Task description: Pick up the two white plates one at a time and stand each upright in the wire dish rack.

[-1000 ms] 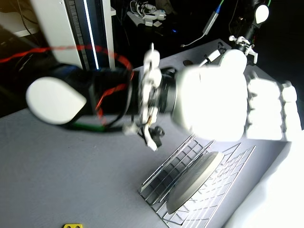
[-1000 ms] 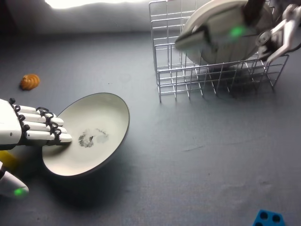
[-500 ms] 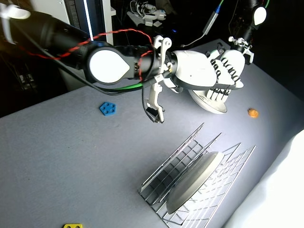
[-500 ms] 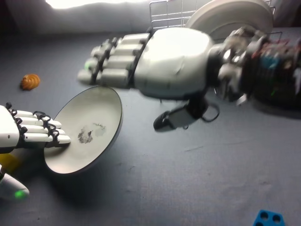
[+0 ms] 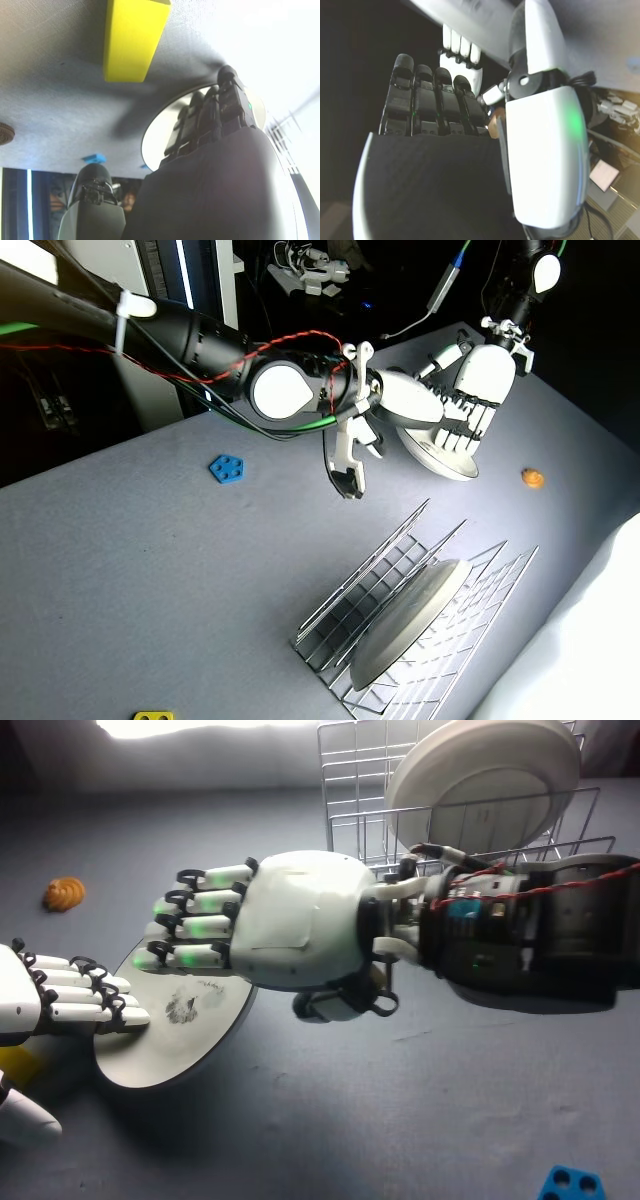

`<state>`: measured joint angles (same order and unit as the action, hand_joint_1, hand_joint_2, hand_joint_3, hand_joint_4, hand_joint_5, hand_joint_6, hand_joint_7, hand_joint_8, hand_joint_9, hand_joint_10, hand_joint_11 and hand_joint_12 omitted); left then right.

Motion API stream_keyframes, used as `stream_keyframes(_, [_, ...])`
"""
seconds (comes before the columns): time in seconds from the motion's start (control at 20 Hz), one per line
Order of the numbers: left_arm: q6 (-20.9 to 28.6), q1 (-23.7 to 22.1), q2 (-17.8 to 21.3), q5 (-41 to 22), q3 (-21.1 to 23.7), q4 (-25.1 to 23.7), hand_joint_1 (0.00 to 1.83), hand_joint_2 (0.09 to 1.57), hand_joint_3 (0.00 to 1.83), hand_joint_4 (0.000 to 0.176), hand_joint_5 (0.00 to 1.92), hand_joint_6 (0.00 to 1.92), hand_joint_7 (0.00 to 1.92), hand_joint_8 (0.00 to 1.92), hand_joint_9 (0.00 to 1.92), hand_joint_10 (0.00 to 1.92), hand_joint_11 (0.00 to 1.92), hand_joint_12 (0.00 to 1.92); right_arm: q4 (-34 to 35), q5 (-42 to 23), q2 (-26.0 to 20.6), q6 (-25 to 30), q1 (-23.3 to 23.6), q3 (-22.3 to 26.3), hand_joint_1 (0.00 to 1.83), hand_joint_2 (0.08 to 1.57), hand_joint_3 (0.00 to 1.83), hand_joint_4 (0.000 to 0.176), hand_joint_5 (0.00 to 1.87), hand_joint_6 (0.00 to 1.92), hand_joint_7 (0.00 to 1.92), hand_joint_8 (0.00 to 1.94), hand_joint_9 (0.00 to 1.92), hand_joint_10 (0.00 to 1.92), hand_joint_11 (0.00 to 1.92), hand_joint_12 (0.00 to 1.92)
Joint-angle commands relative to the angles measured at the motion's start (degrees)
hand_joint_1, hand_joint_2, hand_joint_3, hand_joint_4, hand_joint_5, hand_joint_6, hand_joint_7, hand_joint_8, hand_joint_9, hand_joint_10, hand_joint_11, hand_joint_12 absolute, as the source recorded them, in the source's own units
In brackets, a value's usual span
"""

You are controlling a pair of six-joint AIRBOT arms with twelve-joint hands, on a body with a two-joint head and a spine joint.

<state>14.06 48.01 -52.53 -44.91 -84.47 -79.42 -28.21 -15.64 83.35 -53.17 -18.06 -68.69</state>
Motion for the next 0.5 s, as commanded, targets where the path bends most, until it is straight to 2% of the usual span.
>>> stream_keyframes(0.0, [0.32,0.52,-1.10,0.14,0.14,-3.31,0.00,1.07,0.00,0.000,0.00,0.00,0.00,0.00,0.00,0.00,0.00,0.00,0.72,-6.16,0.46,-0.38,-0.01,-0.46,1.24,1.03,0.00,0.000,0.00,0.00,0.00,0.00,0.00,0.00,0.00,0.18])
stream_keyframes(0.15, [0.39,0.54,-1.15,0.04,0.29,-3.35,0.00,1.06,0.00,0.000,0.01,0.00,0.00,0.00,0.00,0.00,0.00,0.00,1.55,-6.10,2.60,-0.38,-0.49,-2.79,1.20,1.04,0.00,0.000,0.00,0.00,0.00,0.00,0.00,0.00,0.00,0.24])
stream_keyframes(0.45, [0.39,0.53,-1.23,0.06,0.29,-3.35,0.00,1.07,0.00,0.000,0.00,0.00,0.00,0.00,0.00,0.00,0.00,0.00,3.21,-6.65,6.20,-0.86,-1.61,-6.25,1.41,1.11,0.02,0.000,0.00,0.00,0.00,0.00,0.00,0.00,0.00,0.33])
